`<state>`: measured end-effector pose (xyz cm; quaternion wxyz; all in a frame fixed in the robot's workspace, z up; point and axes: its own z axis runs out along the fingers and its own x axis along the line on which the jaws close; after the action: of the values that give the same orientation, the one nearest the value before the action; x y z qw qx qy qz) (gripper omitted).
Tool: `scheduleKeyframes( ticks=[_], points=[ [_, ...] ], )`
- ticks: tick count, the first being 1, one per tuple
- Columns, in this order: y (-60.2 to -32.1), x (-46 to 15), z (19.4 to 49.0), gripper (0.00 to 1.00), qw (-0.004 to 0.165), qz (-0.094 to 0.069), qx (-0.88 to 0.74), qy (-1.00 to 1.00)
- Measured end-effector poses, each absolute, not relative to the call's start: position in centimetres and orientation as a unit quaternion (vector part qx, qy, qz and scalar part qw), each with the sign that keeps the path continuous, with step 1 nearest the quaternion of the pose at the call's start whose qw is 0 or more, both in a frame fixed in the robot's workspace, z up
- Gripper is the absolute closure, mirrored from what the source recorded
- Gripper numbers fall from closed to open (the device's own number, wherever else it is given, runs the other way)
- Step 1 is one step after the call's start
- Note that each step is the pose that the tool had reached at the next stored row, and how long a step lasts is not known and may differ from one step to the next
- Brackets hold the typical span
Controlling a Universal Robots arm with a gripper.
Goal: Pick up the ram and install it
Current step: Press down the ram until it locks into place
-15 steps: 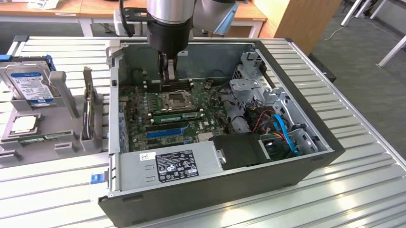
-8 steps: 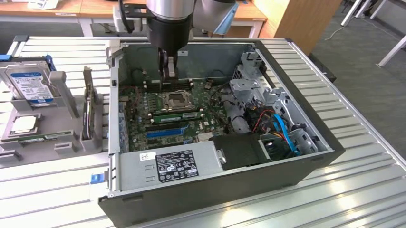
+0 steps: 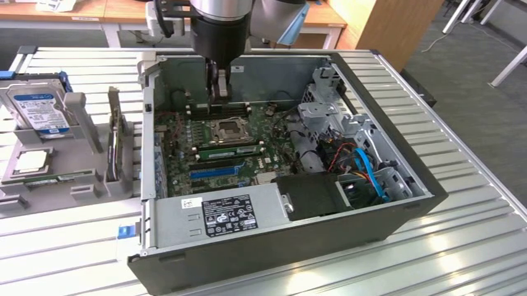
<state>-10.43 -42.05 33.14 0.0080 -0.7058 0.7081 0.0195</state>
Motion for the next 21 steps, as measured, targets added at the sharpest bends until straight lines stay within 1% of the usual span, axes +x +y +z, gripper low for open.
scheduleKeyframes(
  ticks=[21],
  points=[
    [-42.1,-9.0,33.1,0.9,0.008,0.019,-0.706,0.708]
  ],
)
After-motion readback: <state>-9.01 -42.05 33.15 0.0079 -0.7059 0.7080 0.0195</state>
